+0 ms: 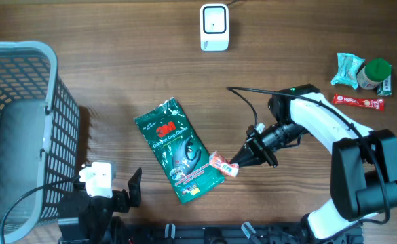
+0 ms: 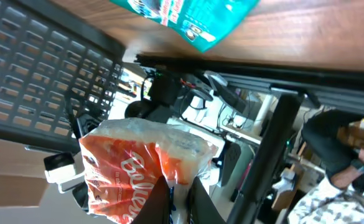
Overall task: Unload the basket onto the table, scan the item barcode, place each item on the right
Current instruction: 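Hold the tissue pack under the scanner, then place the tissue pack at the right edge near the jar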
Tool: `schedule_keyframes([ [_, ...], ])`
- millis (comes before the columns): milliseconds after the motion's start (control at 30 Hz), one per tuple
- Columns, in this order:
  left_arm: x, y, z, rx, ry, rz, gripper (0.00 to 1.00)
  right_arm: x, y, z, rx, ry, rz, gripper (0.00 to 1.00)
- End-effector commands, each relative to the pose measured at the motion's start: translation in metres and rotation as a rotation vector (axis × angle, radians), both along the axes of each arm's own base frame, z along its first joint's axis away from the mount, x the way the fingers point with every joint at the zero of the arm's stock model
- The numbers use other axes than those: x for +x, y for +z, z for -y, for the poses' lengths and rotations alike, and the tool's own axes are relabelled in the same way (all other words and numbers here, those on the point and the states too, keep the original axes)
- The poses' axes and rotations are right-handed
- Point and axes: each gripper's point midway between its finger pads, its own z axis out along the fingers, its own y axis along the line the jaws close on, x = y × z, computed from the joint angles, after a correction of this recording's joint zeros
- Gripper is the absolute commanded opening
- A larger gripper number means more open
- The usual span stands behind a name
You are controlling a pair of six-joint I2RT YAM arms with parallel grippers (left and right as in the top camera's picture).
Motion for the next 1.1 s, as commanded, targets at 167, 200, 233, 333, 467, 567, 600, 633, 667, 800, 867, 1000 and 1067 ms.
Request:
schedule_keyframes([
  [167,0.0,0.001,0.001,-0.009,0.0,0.008,1.0,0.1,-0.031,-0.019,0.073,0.008,0.639,0.04],
  [200,0.0,0.001,0.001,-0.009,0.0,0.008,1.0,0.12,-0.03,-0.022,0.078,0.007,0.761,0.04],
  [233,0.0,0.001,0.001,-0.009,0.0,0.008,1.0,0.148,-0.027,-0.026,0.08,0.036,0.971,0.04],
  [333,0.0,0.001,0.001,-0.009,0.0,0.008,1.0,0.213,-0.023,-0.021,-0.092,0.092,1.396,0.04],
  [467,0.0,0.001,0.001,-0.009,0.0,0.008,1.0,0.315,0.024,0.028,-0.656,-0.152,1.795,0.04],
  [567,0.0,0.001,0.001,-0.009,0.0,0.008,1.0,0.354,0.055,0.031,-0.729,-0.385,2.02,0.11],
  [600,0.0,0.001,0.001,-0.009,0.0,0.008,1.0,0.36,0.054,0.03,-0.725,-0.414,2.047,0.13],
  [633,0.0,0.001,0.001,-0.009,0.0,0.008,1.0,0.376,0.046,0.026,-0.721,-0.447,2.077,0.13],
  [667,0.0,0.001,0.001,-0.009,0.0,0.008,1.0,0.393,0.039,0.02,-0.72,-0.446,2.078,0.11],
  [800,0.0,0.001,0.001,-0.009,0.0,0.008,1.0,0.445,0.042,-0.005,-0.693,-0.406,2.06,0.07],
  [867,0.0,0.001,0.001,-0.009,0.0,0.008,1.0,0.451,0.042,-0.012,-0.66,-0.404,2.062,0.09],
  [1000,0.0,0.001,0.001,-0.009,0.0,0.008,1.0,0.45,0.036,-0.012,-0.665,-0.378,2.051,0.08],
  [1067,0.0,0.001,0.001,-0.009,0.0,0.008,1.0,0.449,0.045,-0.006,-0.694,-0.35,2.055,0.07],
])
